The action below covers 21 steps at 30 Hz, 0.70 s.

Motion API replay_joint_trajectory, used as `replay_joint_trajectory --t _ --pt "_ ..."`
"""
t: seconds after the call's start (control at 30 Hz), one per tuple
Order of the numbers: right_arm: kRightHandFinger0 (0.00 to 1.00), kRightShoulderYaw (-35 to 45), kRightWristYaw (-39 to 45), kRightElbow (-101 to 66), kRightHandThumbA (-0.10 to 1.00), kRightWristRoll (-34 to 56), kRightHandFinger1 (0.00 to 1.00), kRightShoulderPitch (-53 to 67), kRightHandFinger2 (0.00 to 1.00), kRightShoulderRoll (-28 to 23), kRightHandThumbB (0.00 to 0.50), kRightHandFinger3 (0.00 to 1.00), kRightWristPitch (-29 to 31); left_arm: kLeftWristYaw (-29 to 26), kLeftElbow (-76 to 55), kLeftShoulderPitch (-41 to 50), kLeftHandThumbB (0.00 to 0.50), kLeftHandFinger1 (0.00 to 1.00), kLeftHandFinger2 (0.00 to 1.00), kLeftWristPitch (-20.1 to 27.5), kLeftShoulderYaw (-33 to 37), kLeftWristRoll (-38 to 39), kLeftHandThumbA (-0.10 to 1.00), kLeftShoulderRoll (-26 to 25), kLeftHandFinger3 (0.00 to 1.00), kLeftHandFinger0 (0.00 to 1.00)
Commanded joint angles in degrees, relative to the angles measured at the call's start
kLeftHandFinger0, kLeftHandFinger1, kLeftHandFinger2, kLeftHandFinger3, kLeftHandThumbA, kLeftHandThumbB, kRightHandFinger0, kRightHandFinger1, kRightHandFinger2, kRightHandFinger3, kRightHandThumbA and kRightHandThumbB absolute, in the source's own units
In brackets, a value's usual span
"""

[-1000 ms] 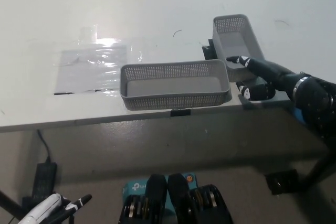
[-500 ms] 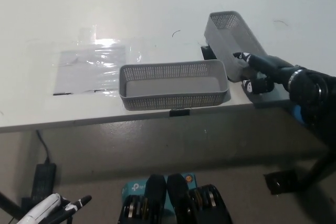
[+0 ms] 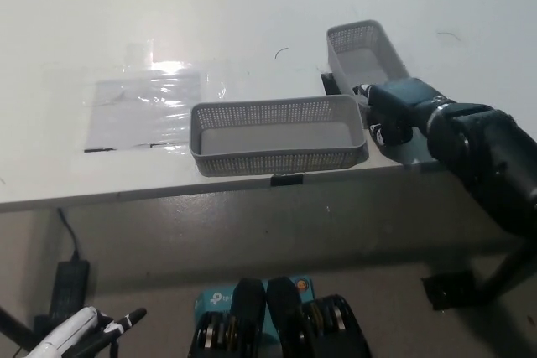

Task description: The robot uses its right hand to pick up the grey box kept on the middle on the desk and place it on top of another box next to it in a right angle

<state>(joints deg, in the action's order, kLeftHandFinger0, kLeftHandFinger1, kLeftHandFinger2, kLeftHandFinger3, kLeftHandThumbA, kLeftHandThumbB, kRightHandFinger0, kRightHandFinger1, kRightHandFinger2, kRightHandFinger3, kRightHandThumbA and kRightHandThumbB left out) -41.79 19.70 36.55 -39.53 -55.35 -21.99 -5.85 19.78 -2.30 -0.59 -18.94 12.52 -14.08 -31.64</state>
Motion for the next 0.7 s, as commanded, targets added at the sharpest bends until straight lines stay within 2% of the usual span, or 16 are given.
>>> replay_joint_trajectory --t 0.0,0.03,0.07,0.1,0.13,0.23,0.27,0.33,0.37,0.43,0.5,0.53,0.57,0.6,0.63,0.67 --pt "0.0 -5.3 -0.9 -1.1 -0.1 -11.0 0.0 -4.2 0.18 -1.4 0.005 0.58 2.5 0.2 -1.3 -1.1 0.251 0.0 0.0 0.9 -0.8 -0.5 0.95 -0.7 0.14 0.0" --pt "0.0 -5.4 -1.0 -1.1 -0.1 -11.0 0.0 -4.2 0.17 -1.4 0.0 0.56 2.5 0.2 -1.4 -1.0 0.251 0.0 0.0 0.8 -0.8 -0.5 0.95 -0.8 0.14 0.0" --pt "0.0 -8.1 -1.0 -1.1 -0.1 -14.7 0.0 -4.9 0.17 -1.6 0.0 0.52 2.0 0.2 -1.7 -1.0 0.235 0.01 0.02 0.9 -0.7 -0.8 0.95 -0.9 0.15 0.0" --pt "0.0 -8.4 -1.0 -1.1 -0.1 -15.0 0.02 -5.0 0.19 -1.6 0.0 0.54 1.7 0.3 -1.9 -1.0 0.242 0.01 0.02 0.5 -0.7 -0.8 0.95 -1.0 0.15 0.0" --pt "0.0 -8.5 -2.4 -0.3 -0.1 -15.3 0.02 -5.1 0.18 -1.5 0.0 0.49 1.8 0.5 -2.1 -1.0 0.252 0.0 0.02 0.2 -0.8 -0.6 0.95 -1.0 0.15 0.0" --pt "0.0 -8.7 -5.5 0.9 -0.1 -16.2 0.04 -4.9 0.2 -1.4 0.0 0.48 2.5 0.7 -2.5 -1.0 0.254 0.0 0.02 -0.8 -0.9 -0.5 0.96 -1.1 0.18 0.03" --pt "0.0 -7.7 -10.5 1.9 -0.1 -15.6 0.0 -4.2 0.11 -1.3 0.022 0.21 4.4 0.6 -2.0 -1.0 0.234 0.0 0.01 -0.3 -1.0 -0.4 0.95 -1.1 0.18 0.02" --pt "0.0 -6.3 -16.8 3.7 -0.1 -14.9 0.0 -3.2 0.07 -1.0 0.077 0.0 6.6 0.7 -2.3 -1.0 0.225 0.0 0.02 -0.7 -1.0 -0.2 0.95 -1.1 0.19 0.02" --pt "0.0 -5.8 -19.4 4.9 -0.1 -14.9 0.0 -2.8 0.13 -0.8 0.068 0.0 7.5 0.8 -2.1 -1.0 0.22 0.0 0.02 -0.5 -1.2 0.1 0.94 -1.0 0.18 0.02" --pt "0.0 -3.9 -21.7 5.4 -0.1 -13.2 0.0 -2.2 0.26 -0.5 0.14 0.0 8.8 0.5 -2.1 -1.1 0.22 0.0 0.01 0.0 -1.0 -0.5 0.94 -1.2 0.18 0.01" --pt "0.0 -0.6 -24.3 5.5 -0.1 -10.1 0.0 -0.8 0.33 -0.1 0.222 0.05 10.9 0.4 -2.7 -0.3 0.21 0.0 0.01 0.2 -1.1 -0.2 0.93 -1.0 0.16 0.0" --pt "0.0 1.6 -24.3 4.5 -0.1 -8.3 0.05 0.1 0.39 0.1 0.217 0.24 11.0 0.4 -2.6 -0.4 0.212 0.0 0.02 0.2 -1.1 -0.3 0.93 -1.0 0.16 0.0" --pt "0.0 3.6 -24.4 4.5 -0.1 -6.8 0.0 0.6 0.31 0.8 0.225 0.2 11.1 0.1 -2.8 0.0 0.216 0.02 0.04 0.1 -1.2 -0.4 0.93 -0.9 0.17 0.01" --pt "0.0 4.1 -24.3 4.4 -0.1 -7.2 0.0 0.7 0.27 0.9 0.229 0.18 11.4 0.0 -2.8 0.2 0.216 0.02 0.05 0.2 -1.2 -0.4 0.93 -0.8 0.17 0.02" --pt "0.0 7.0 -24.6 4.4 -0.1 -4.9 0.0 1.6 0.27 1.8 0.226 0.21 11.0 -0.1 -2.7 0.2 0.227 0.0 0.04 0.3 -1.2 -0.5 0.94 -0.8 0.19 0.02" --pt "0.0 10.9 -25.3 4.5 -0.1 -1.7 0.01 2.5 0.27 3.1 0.249 0.02 11.3 0.0 -2.5 0.3 0.231 0.0 0.03 0.4 -1.3 -0.1 0.94 -0.7 0.2 0.02"
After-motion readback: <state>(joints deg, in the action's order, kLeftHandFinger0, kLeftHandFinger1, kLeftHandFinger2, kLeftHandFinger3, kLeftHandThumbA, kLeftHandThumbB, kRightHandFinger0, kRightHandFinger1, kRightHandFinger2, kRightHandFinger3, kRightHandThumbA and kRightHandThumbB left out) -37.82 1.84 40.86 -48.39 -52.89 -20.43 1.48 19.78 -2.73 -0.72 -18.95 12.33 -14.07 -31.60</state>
